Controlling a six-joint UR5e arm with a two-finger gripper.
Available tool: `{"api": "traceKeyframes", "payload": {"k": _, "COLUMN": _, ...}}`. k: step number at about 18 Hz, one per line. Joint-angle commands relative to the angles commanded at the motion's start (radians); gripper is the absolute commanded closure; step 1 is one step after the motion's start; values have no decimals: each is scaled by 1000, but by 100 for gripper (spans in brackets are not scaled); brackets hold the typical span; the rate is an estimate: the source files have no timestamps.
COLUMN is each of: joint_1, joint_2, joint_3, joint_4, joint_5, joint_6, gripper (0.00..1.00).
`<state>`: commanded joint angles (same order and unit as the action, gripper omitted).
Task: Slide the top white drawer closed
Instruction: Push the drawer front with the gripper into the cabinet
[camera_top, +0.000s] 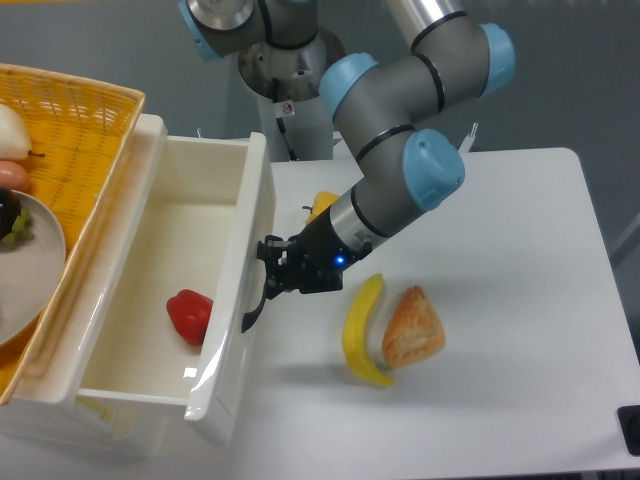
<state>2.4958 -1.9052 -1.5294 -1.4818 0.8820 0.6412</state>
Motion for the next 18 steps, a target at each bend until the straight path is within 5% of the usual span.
{"api": "traceKeyframes", "payload": {"k": 18, "joint_1": -49, "joint_2": -5, "joint_3": -2, "joint_4": 9, "joint_5": 2, "joint_6": -23, "gripper": 96}}
